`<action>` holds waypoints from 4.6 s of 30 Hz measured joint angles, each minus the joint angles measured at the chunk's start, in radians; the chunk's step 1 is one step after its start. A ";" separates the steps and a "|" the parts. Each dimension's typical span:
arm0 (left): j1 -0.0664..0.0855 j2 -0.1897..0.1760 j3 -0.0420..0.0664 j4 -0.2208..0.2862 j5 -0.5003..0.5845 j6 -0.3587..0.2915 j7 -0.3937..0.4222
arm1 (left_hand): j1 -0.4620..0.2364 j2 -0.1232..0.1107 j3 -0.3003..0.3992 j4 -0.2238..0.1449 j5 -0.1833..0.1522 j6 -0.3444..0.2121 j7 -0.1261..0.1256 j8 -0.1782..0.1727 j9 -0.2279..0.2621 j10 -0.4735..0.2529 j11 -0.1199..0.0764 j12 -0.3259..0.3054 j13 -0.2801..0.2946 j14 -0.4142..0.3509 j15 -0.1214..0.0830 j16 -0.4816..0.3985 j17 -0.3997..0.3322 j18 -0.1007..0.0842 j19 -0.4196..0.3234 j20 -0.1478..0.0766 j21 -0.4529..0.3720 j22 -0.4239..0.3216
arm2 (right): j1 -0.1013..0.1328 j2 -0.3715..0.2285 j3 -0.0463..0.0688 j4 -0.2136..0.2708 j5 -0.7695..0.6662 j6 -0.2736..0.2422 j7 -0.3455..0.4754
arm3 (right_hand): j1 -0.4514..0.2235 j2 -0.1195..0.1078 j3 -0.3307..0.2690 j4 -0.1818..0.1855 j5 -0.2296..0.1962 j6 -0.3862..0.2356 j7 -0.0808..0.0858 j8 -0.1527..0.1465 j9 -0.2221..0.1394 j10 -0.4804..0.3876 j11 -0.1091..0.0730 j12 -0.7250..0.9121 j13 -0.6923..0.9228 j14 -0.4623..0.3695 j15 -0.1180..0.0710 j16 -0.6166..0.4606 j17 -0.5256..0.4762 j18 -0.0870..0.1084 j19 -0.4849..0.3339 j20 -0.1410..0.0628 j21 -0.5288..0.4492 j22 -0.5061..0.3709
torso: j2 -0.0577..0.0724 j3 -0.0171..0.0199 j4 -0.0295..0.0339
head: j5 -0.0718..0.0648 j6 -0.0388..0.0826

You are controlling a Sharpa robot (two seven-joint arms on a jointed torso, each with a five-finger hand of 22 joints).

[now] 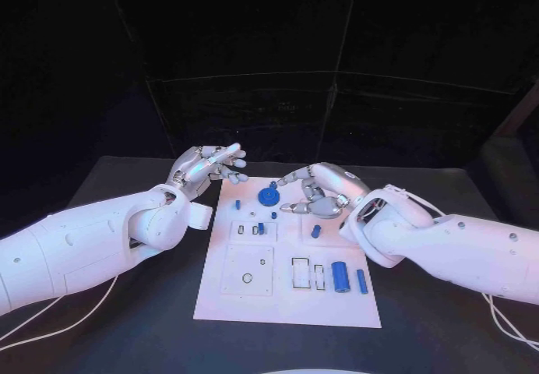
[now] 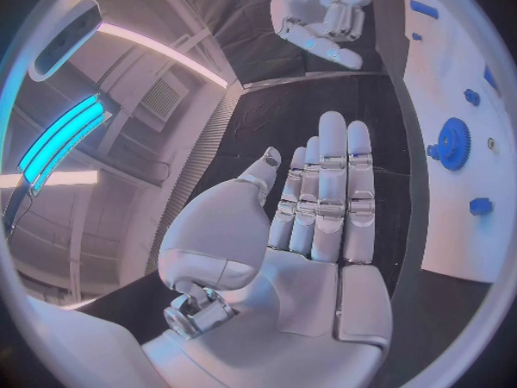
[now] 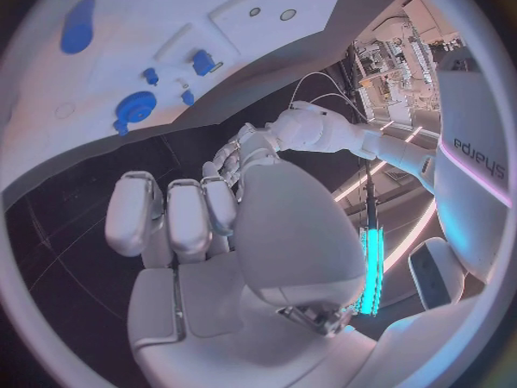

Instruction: Assemble the parts on the task board

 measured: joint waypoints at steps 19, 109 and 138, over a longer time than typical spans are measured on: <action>0.092 0.044 0.001 -0.020 -0.780 0.235 -0.733 | -0.050 -0.016 -0.223 0.343 0.001 -0.030 -0.082 0.229 0.224 0.036 -0.093 0.541 0.517 0.059 -0.097 1.030 1.091 -0.047 0.273 -0.110 0.726 0.688 | 0.081 -0.140 0.002 -0.018 0.211 0.069 0.020 | 0.002 0.002 -0.015 -0.010 -0.026 0.000 0.000 0.000 -0.006 -0.016 -0.001 -0.036 -0.035 0.000 0.000 -0.026 -0.035 0.000 -0.015 0.000 -0.015 -0.030 | -0.037 0.0240 -0.0113 | 0.031 -0.023; 0.117 0.276 -0.028 -0.158 -0.965 0.472 -1.093 | 0.095 0.001 -0.248 0.280 0.001 -0.148 -0.096 0.440 0.375 0.050 -0.103 0.756 0.722 0.059 -0.096 1.057 1.091 -0.062 0.313 -0.118 0.835 0.864 | 0.083 -0.059 0.001 -0.070 0.258 0.150 -0.039 | -0.008 0.032 -0.046 -0.015 -0.029 0.003 -0.004 -0.004 -0.006 -0.016 -0.001 -0.047 -0.049 0.000 -0.007 -0.045 -0.050 0.000 -0.021 0.000 -0.031 -0.049 | -0.037 0.0254 -0.0132 | 0.019 -0.047; 0.117 0.236 -0.028 -0.119 -0.931 0.426 -1.082 | 0.030 -0.164 0.441 0.242 0.054 -0.201 -0.085 0.490 0.411 0.037 -0.099 0.718 0.661 0.058 -0.103 1.057 1.091 -0.062 0.308 -0.112 0.819 0.855 | 0.083 -0.054 0.001 -0.079 0.256 0.182 -0.053 | 0.001 0.040 -0.046 -0.026 -0.013 0.003 -0.004 -0.004 -0.006 -0.016 -0.001 -0.047 -0.049 0.000 -0.007 -0.045 -0.050 0.000 -0.021 0.000 -0.031 -0.050 | -0.038 0.0261 -0.0133 | 0.030 -0.053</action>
